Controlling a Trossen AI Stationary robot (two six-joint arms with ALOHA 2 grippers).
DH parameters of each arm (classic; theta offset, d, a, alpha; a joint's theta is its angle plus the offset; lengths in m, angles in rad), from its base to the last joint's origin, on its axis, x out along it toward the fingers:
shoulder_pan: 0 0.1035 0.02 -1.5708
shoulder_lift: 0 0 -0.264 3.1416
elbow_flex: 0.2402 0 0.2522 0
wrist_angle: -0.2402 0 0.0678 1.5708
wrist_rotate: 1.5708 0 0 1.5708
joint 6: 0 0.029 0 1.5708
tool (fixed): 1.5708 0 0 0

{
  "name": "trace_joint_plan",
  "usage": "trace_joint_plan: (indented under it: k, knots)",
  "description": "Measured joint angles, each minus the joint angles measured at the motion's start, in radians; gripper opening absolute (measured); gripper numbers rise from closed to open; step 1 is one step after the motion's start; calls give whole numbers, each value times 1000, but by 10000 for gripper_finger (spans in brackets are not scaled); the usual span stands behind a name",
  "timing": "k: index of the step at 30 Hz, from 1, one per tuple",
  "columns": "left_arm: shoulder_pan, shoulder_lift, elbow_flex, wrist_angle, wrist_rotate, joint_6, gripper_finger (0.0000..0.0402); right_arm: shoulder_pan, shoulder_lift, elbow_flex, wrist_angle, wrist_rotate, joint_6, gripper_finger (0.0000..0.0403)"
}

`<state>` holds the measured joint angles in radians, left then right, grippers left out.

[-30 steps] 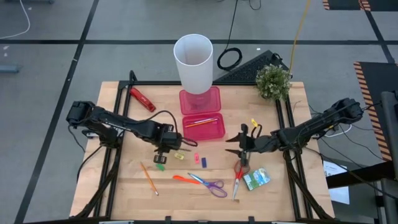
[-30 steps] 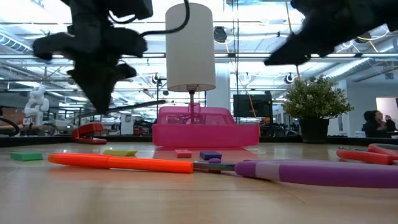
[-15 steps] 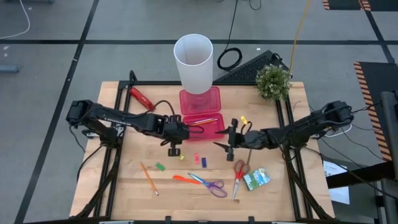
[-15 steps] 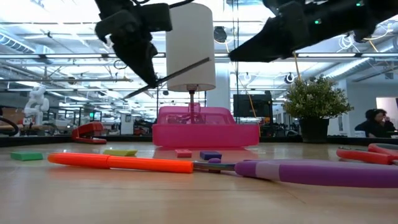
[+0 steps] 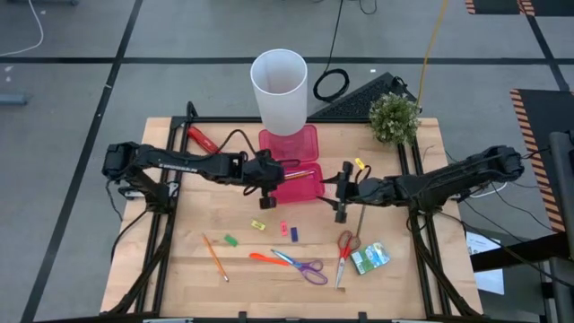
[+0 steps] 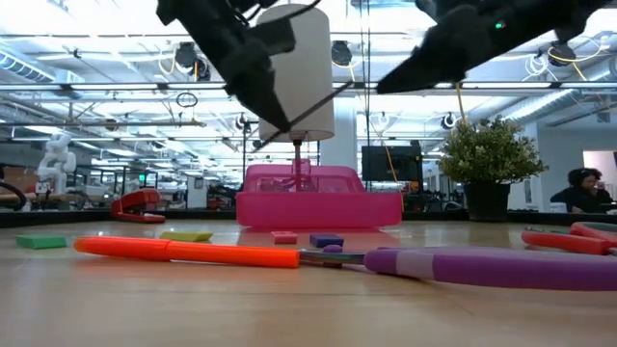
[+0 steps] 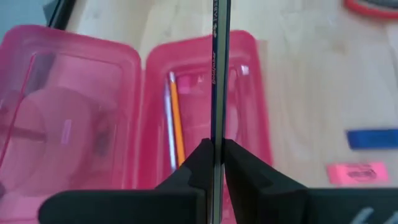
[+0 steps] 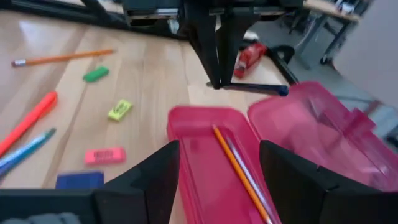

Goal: Pack school essentials
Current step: Put the left black pencil into the pink supply box

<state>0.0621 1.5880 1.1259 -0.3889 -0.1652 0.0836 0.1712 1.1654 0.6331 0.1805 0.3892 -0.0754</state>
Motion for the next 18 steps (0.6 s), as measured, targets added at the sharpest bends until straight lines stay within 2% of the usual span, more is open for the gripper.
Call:
trace_joint_plan:
  k: [9,18]
  knots:
    - [48,93,0,34,19,-19,35,25,-190,0,-422,-12,187,210]
    - [71,172,0,51,30,-45,35,25,-224,0,-682,-189,368,210]
